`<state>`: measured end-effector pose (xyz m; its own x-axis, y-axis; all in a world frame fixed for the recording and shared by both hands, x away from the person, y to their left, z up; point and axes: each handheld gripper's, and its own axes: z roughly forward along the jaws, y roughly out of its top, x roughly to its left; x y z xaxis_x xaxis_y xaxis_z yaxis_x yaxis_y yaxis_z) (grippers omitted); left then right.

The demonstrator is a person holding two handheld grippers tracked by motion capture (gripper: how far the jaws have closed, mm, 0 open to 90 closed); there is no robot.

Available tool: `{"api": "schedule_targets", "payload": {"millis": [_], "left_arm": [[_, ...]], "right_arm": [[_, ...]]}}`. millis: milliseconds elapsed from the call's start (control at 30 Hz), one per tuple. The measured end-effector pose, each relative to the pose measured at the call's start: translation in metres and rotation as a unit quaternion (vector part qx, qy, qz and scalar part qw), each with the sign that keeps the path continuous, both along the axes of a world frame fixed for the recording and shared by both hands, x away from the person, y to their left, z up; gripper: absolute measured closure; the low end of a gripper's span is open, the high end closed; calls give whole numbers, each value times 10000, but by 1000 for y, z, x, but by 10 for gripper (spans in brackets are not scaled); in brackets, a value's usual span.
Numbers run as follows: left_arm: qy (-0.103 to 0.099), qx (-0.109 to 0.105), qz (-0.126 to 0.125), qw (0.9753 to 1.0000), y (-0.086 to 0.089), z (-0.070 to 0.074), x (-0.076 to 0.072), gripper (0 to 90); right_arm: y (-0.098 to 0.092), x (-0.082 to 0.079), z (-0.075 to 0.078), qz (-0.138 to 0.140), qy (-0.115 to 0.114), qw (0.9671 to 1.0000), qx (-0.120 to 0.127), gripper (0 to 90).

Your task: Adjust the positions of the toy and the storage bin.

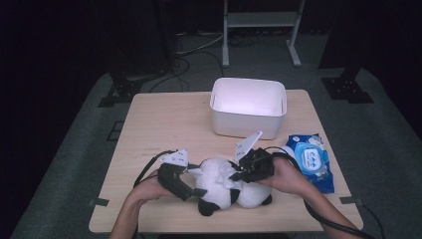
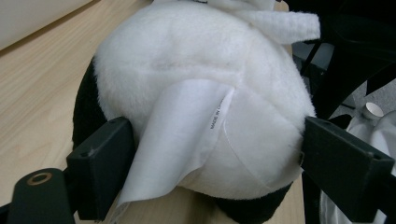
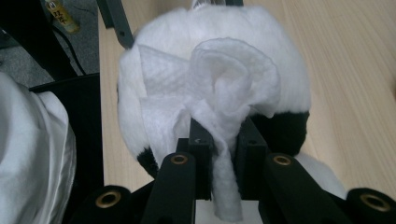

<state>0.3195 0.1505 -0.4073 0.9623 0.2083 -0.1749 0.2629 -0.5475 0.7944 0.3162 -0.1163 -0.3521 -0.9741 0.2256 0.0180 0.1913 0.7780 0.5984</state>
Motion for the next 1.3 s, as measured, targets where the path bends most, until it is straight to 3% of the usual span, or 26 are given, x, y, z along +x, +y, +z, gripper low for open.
{"api": "schedule_targets", "payload": {"millis": [367, 700, 933, 1300], "left_arm": [[-102, 49, -2, 9999, 0, 1, -2, 123], [-107, 34, 3, 9999, 0, 1, -1, 123], [-138, 52, -12, 9999, 0, 2, -1, 123], [-117, 56, 16, 9999, 0, 2, -1, 122]], "right_arm": [[37, 11, 16, 334, -120, 9994, -20, 789], [54, 37, 19, 201, -85, 9998, 34, 787], [43, 42, 16, 59, -40, 10000, 62, 784], [8, 45, 4, -281, 103, 9995, 42, 785]]}}
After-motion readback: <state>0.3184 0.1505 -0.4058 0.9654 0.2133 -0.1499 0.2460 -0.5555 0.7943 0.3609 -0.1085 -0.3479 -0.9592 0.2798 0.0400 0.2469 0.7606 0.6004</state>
